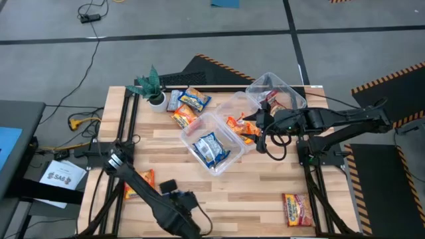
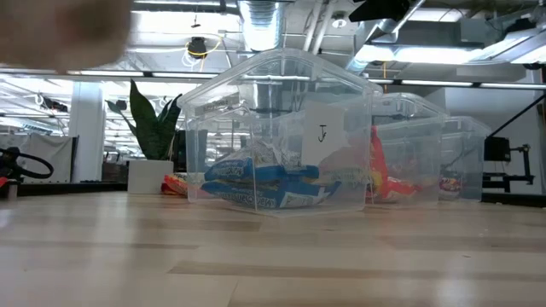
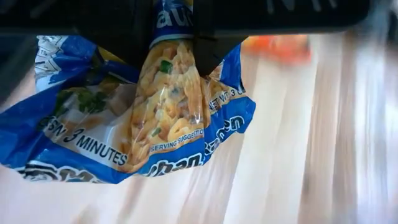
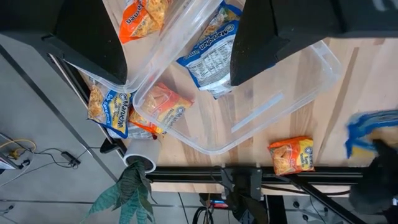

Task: Sort Maruchan noodles
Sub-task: Put the blue noodle pack into the left transparent bin

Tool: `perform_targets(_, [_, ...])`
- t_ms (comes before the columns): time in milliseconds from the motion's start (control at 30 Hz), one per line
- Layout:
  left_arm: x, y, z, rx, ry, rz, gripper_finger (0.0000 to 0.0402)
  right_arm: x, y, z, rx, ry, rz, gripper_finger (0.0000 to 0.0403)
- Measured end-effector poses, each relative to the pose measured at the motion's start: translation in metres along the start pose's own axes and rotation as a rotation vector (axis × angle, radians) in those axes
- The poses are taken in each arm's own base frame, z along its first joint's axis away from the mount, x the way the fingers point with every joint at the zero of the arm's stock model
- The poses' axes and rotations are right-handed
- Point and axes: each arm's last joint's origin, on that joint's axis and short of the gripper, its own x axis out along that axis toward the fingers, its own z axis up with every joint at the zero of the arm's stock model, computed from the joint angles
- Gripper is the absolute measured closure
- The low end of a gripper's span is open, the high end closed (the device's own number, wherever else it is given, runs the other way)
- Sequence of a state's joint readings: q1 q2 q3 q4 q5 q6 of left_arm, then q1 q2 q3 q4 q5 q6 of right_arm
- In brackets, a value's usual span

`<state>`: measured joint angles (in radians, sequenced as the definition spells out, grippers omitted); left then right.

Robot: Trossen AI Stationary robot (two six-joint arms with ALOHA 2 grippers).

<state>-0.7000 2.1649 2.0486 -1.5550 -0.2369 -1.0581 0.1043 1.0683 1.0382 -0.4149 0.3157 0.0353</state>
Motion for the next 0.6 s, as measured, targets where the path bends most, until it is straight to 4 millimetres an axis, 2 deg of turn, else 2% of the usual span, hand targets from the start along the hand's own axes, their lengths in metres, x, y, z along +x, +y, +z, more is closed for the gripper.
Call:
perform_targets(233, [-0.033, 0.033, 0.013, 0.148, -0.268, 0.108, 0.0365, 0.0, 0.0, 0.0, -0.007, 0.0, 0.0, 0.0097])
perform_targets(367, [-0.044, 0.054, 0.022, 0.207, -0.377, 0.188, 0.0365, 0.0, 0.0, 0.0, -0.007, 0.0, 0.0, 0.0097])
perform_targets(500, [-0.05, 0.089, 0.028, 0.186, -0.466, 0.271, 0.0365, 0.0, 0.0, 0.0, -0.002, 0.0, 0.0, 0.0097])
perform_targets(600, [-0.049, 0.119, 0.031, 0.151, -0.541, 0.261, 0.0365, 0.0, 0.0, 0.0, -0.002, 0.0, 0.0, 0.0097])
